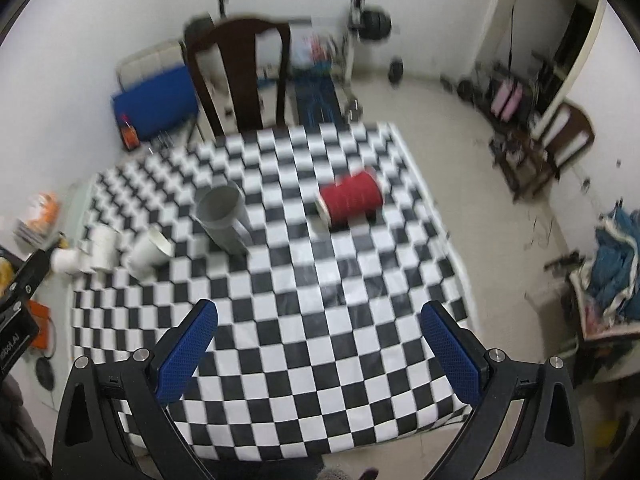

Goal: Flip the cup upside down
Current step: 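Move the right tool toward the grey mug and close around its body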

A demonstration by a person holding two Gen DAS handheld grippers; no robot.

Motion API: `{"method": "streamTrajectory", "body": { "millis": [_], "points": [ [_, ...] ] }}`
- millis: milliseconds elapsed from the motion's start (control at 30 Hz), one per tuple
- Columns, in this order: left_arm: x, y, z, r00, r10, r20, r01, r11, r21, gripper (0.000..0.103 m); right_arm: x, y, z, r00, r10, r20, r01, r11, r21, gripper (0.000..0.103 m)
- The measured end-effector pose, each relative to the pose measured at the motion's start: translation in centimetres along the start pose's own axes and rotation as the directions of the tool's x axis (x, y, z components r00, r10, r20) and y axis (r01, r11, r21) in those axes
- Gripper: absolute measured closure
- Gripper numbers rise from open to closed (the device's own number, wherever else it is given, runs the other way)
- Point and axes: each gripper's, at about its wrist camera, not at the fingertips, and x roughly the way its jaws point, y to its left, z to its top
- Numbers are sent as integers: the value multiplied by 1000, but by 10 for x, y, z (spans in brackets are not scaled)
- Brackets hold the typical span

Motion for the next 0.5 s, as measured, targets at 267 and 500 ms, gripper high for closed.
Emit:
{"method": "streamTrajectory", "body": {
  "millis": [267,500],
  "points": [
    [127,-54,-5,996,-71,-59,77,991,112,3,157,-14,-6,992,3,-130,-3,1000,-2,1],
    [175,-86,-5,990,-139,5,136,977,163,3,228,-22,8,994,9,-107,-10,1000,-8,1]
  ]
}}
